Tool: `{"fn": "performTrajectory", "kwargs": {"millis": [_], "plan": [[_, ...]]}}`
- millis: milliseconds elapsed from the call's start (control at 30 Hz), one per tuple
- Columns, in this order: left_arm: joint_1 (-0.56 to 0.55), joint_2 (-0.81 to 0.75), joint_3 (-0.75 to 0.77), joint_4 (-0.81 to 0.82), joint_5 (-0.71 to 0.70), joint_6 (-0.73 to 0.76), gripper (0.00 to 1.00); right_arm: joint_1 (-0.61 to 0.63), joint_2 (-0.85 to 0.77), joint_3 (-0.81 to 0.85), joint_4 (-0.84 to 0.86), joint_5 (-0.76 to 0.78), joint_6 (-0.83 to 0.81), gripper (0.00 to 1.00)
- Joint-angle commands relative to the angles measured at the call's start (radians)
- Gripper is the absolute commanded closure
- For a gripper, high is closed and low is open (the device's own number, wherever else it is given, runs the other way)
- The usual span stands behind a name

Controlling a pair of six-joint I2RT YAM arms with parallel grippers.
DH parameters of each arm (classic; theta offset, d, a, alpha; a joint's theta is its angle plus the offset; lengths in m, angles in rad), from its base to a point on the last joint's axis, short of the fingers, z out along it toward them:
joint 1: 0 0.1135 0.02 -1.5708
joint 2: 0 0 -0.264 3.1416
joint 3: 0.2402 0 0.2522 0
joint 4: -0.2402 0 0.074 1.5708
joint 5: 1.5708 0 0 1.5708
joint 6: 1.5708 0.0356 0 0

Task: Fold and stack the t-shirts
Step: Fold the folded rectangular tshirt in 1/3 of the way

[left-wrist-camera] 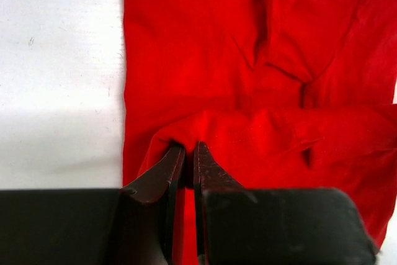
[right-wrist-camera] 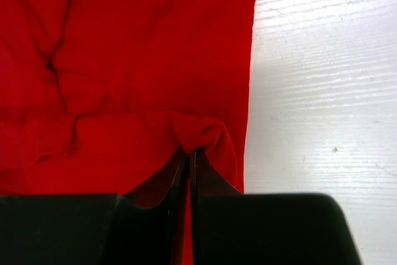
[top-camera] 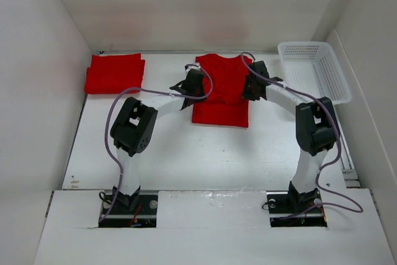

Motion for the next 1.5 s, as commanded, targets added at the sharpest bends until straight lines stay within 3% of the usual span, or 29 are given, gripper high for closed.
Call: {"fn": "performTrajectory", "kwargs": {"millis": [0, 67, 100, 167, 200, 233, 267, 333, 567, 733, 867, 967, 1100, 1267, 1467], "plan": [[0.017, -0.008, 0.067, 0.005, 0.011, 0.023, 1.0, -0.005, 0.009, 0.088, 0.005, 0.001, 0.009, 0.92], [0.029, 0.001, 0.081, 0.005, 0.023, 0.014, 0.89, -0.005, 0.041, 0.114, -0.007, 0.001, 0.027, 0.85], [0.044, 0.01, 0.095, 0.005, 0.037, 0.002, 0.66, -0.016, 0.05, 0.128, -0.007, -0.013, 0.027, 0.82], [0.06, 0.023, 0.121, 0.005, 0.063, 0.002, 0.38, -0.025, 0.093, 0.191, -0.025, -0.028, 0.038, 0.73], [0.06, 0.038, 0.154, -0.005, 0.063, 0.002, 0.3, -0.036, 0.11, 0.218, -0.025, -0.049, 0.052, 0.68], [0.073, 0.047, 0.173, -0.014, 0.063, 0.002, 0.23, -0.05, 0.15, 0.281, -0.054, -0.071, 0.052, 0.56], [0.089, 0.047, 0.191, -0.015, 0.063, -0.007, 0.16, -0.05, 0.17, 0.315, -0.065, -0.098, 0.052, 0.56], [0.098, 0.073, 0.245, -0.036, 0.113, -0.008, 0.06, -0.062, 0.202, 0.375, -0.077, -0.146, 0.064, 0.0], [0.13, 0.107, 0.359, -0.083, 0.097, -0.006, 0.0, -0.071, 0.212, 0.502, -0.11, -0.132, 0.061, 0.0], [0.13, 0.049, 0.353, -0.116, 0.087, 0.014, 0.0, -0.062, 0.083, 0.374, -0.11, -0.091, 0.035, 0.0], [0.13, -0.069, 0.19, -0.09, 0.098, 0.014, 0.0, -0.029, -0.05, 0.217, -0.101, -0.007, 0.026, 0.0], [0.11, -0.201, -0.012, -0.029, 0.11, -0.008, 0.0, 0.037, -0.161, 0.067, -0.076, 0.107, 0.015, 0.0], [0.031, -0.321, -0.231, -0.008, 0.022, -0.041, 0.0, 0.129, -0.244, -0.083, -0.067, 0.228, 0.032, 0.0], [-0.003, -0.368, -0.377, 0.022, 0.003, -0.098, 0.0, 0.149, -0.287, -0.224, -0.019, 0.187, 0.07, 0.0], [-0.003, -0.341, -0.399, 0.019, -0.028, -0.098, 0.09, 0.15, -0.325, -0.337, 0.048, 0.188, 0.081, 0.15]]}}
